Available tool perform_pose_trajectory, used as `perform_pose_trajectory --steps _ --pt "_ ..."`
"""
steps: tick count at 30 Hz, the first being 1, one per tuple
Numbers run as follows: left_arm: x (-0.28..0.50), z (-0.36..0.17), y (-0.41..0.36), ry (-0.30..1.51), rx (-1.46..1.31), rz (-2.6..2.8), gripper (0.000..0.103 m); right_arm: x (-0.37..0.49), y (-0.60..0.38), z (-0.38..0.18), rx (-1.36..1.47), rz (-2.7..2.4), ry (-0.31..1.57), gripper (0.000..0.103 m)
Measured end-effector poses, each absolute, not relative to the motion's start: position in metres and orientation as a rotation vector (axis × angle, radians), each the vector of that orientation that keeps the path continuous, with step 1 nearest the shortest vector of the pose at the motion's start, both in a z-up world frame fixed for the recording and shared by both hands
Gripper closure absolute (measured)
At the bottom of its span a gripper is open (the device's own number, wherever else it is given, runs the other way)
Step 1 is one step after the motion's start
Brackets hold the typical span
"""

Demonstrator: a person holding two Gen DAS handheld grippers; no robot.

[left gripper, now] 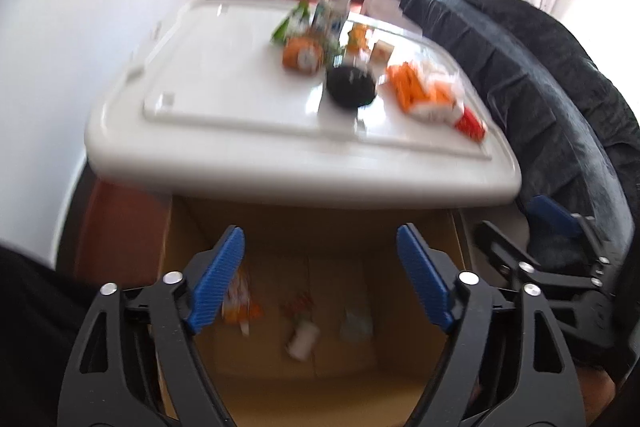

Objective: Collect trash
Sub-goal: 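Lower both tools over the box and release the car and cup, then grasp the black sock with the left tool while the right tool grasps the white foam tube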

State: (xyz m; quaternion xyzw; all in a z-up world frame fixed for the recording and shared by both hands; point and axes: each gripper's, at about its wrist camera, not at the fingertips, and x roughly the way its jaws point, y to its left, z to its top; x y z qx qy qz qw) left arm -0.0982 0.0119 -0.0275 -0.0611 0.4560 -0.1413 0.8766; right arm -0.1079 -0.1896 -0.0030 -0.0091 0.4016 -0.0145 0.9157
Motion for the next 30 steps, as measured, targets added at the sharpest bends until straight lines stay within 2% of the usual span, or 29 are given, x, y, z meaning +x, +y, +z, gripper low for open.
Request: perform_pose_trajectory --steps 7,15,24,26,28,30 --pt "-0.033 -0.018 -0.020 0.856 -0.108 -0.275 0.019 -0.106 -0.225 0.033 -0.024 -0.148 0.644 0.005" --pt "0.040 -0.049 -0.064 0.917 -0.050 -0.263 0.019 -0.106 -0.244 0.021 0.024 -0.166 0.651 0.005" --pt "0.084 -0.081 -0.084 0.934 -0.035 -0.192 0.019 -0.104 -0.237 0.012 0.003 -0.132 0.665 0.005" --pt "0.088 -0.085 -0.084 0.928 -0.043 -0.193 0.024 -0.105 -0.236 0.011 0.006 -0.130 0.665 0.005" --pt "0.093 -0.089 -0.084 0.935 -0.049 -0.218 0.052 -0.104 -0.237 0.011 0.011 -0.128 0.667 0.005" --pt "0.097 -0.092 -0.082 0.928 -0.052 -0.232 0.055 -0.103 -0.238 0.010 0.013 -0.132 0.668 0.005"
